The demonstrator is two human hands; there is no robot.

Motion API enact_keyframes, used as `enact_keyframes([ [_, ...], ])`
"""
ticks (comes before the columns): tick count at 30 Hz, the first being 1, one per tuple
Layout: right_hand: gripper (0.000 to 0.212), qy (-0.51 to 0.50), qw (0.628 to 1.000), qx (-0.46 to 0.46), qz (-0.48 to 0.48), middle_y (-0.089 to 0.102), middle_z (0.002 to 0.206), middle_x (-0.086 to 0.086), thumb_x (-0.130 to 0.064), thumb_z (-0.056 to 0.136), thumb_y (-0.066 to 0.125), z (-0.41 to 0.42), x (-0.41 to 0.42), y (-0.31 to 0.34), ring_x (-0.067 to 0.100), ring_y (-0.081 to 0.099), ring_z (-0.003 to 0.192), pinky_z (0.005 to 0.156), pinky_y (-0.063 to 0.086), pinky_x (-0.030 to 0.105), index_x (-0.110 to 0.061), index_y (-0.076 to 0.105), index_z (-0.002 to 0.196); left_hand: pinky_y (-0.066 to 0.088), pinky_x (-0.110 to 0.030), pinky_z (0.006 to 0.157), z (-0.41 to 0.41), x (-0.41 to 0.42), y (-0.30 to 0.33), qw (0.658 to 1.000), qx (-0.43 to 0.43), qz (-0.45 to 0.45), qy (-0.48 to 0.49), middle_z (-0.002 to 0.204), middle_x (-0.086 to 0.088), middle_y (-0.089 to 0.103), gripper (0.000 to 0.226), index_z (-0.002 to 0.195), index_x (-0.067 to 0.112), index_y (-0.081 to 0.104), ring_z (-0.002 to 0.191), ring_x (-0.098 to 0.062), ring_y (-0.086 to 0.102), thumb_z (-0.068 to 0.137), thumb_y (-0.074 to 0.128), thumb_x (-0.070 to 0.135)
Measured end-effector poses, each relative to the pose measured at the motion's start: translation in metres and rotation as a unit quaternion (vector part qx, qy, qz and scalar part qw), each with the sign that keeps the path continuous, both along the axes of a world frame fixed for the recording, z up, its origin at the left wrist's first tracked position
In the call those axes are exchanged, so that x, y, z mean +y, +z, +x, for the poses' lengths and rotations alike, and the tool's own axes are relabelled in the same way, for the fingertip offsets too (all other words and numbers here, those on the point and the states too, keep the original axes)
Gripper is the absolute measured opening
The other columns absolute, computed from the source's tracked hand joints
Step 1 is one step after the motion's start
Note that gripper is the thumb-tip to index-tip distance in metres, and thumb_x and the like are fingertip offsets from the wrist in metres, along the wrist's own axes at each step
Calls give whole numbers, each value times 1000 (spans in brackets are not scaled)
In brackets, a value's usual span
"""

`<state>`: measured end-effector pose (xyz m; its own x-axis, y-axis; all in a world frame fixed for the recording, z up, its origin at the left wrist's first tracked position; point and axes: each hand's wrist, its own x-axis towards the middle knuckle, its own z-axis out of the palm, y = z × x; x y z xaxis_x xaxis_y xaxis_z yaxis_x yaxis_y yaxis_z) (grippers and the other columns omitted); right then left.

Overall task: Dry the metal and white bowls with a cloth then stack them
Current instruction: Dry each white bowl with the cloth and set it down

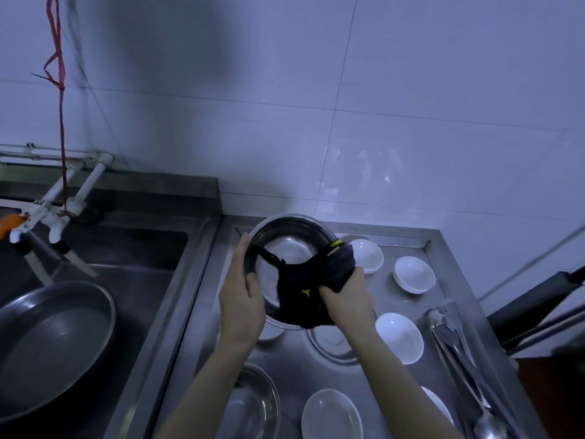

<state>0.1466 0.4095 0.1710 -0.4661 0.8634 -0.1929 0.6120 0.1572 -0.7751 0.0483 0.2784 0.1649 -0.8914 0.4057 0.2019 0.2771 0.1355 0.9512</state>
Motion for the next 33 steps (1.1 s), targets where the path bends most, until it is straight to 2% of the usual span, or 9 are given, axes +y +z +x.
enact_keyframes([
  [4, 31, 79, 977, -70, 184, 59, 96, 5, -23, 80, 61, -8, 30, 24, 33, 59, 88, 65, 42, 35, -19, 40, 102, 31, 1, 98, -14, -4, 1, 991, 77, -57, -92, 132, 28, 47, 67, 147, 27, 40, 117, 23, 43, 93, 39, -12],
  [9, 30, 276, 876, -157, 362, 54, 108, -2, -34, 87, 56, -30, 41, 55, 30, 59, 92, 61, 35, 33, -23, 43, 112, 37, -15, 109, -21, -2, 3, 976, 78, -53, -196, 137, 10, 58, 67, 145, 24, 47, 127, 4, 51, 92, 36, -15],
  [12, 28, 189, 919, -150, 311, 56, 104, 2, -32, 89, 54, -30, 38, 46, 32, 60, 91, 59, 34, 32, -18, 43, 111, 37, -7, 101, -22, -6, -2, 990, 74, -39, -112, 131, 23, 56, 67, 145, 27, 46, 119, 14, 50, 92, 38, -14],
  [14, 30, 113, 974, -91, 172, 61, 100, 8, -29, 87, 57, -20, 30, 32, 34, 62, 94, 68, 42, 33, -13, 44, 109, 37, -7, 102, -24, -8, -4, 997, 51, -23, -47, 131, 25, 53, 68, 145, 30, 42, 117, 20, 46, 93, 37, -13],
  [17, 30, 76, 994, -65, 47, 62, 101, 13, -22, 84, 60, -2, 10, 10, 34, 59, 92, 72, 42, 34, -12, 38, 101, 34, 4, 91, -19, -12, -5, 998, 42, -47, -19, 128, 17, 53, 63, 147, 29, 41, 108, 26, 47, 96, 37, -10],
  [21, 26, 77, 981, -88, 153, 57, 102, 10, -20, 82, 58, -1, 20, 9, 35, 59, 87, 70, 47, 41, -14, 37, 98, 34, 5, 78, -15, -19, 1, 987, 70, -115, -84, 118, 15, 60, 65, 147, 36, 40, 94, 3, 57, 97, 41, -5],
  [27, 23, 237, 925, -68, 289, 57, 90, 0, -22, 86, 57, -18, 38, 33, 33, 59, 85, 64, 43, 38, -19, 43, 103, 42, -7, 70, -37, -12, 22, 958, 138, -176, -179, 110, -4, 70, 69, 141, 56, 28, 82, -13, 63, 99, 43, 3],
  [29, 27, 180, 947, -13, 267, 59, 83, 0, -18, 83, 55, -18, 37, 33, 33, 60, 83, 65, 42, 38, -23, 46, 109, 42, -22, 62, -32, -12, 25, 973, 124, -158, -116, 101, -4, 70, 72, 147, 51, 18, 72, -15, 61, 99, 46, 6],
  [33, 62, 2, 989, 133, 71, 63, 95, -1, -11, 77, 59, -15, 15, 20, 27, 57, 88, 78, 44, 36, -33, 41, 131, 37, 2, 66, 7, -7, 17, 998, 32, -53, -1, 99, 33, 44, 87, 156, 29, 11, 76, 19, 51, 90, 56, -5],
])
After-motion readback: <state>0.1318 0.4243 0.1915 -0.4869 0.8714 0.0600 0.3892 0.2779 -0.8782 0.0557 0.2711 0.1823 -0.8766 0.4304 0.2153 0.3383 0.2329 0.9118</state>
